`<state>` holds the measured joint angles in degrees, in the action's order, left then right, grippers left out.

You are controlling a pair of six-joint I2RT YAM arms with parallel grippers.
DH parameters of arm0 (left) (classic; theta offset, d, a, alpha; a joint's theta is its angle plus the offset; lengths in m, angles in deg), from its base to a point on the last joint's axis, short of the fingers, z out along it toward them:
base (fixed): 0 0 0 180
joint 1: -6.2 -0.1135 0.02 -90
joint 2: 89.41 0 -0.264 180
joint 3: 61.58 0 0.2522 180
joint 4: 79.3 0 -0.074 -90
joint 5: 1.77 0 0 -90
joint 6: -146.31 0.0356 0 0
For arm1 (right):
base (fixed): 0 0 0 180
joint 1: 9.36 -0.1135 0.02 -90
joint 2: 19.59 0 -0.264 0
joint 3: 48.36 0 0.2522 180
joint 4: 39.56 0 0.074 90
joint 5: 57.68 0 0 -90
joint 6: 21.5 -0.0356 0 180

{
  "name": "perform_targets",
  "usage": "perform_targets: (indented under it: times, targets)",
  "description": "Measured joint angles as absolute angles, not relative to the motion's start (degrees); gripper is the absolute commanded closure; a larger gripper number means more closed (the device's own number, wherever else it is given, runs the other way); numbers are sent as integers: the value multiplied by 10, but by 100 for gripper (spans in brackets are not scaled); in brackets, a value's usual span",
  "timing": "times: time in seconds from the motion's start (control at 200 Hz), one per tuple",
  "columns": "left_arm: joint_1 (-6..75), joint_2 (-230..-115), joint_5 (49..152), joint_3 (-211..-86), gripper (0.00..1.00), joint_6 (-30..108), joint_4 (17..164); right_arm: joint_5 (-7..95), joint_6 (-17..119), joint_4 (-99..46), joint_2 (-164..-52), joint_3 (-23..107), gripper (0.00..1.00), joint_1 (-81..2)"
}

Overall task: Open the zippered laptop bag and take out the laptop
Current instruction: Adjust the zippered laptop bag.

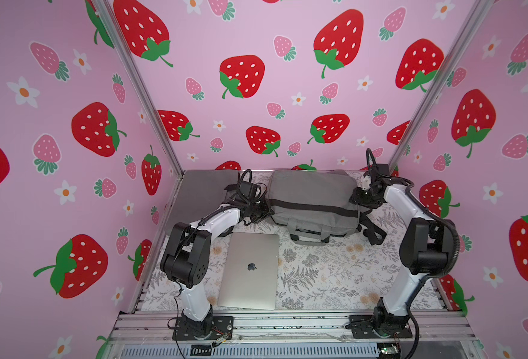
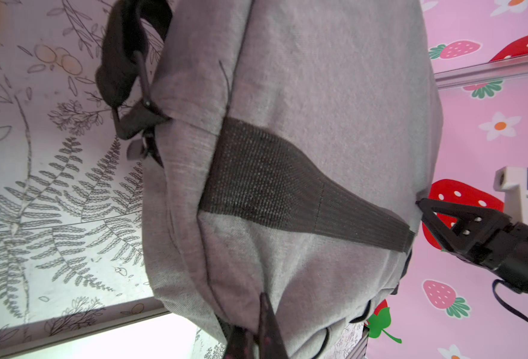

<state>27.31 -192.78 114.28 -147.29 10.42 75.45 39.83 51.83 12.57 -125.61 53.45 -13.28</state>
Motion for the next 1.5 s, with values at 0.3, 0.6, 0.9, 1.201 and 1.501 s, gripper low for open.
perform_targets:
  times: [0.3,0.6,0.9,1.201,1.501]
  targets:
    - [270,-1930,1155,-1477,100,94,753,345,505,124,-1087,446,26,-129]
    - [265,-1930,1168,-1480,100,91,751,449,385,31,-914,196,26,-129]
    - [264,-1930,1174,-1480,100,84,751,482,275,-119,-886,75,33,-129]
    - [265,-1930,1175,-1480,100,81,751,523,233,-208,-993,75,64,-128]
    - [281,-1896,1170,-1446,100,68,761,540,251,-188,-1009,130,94,-114]
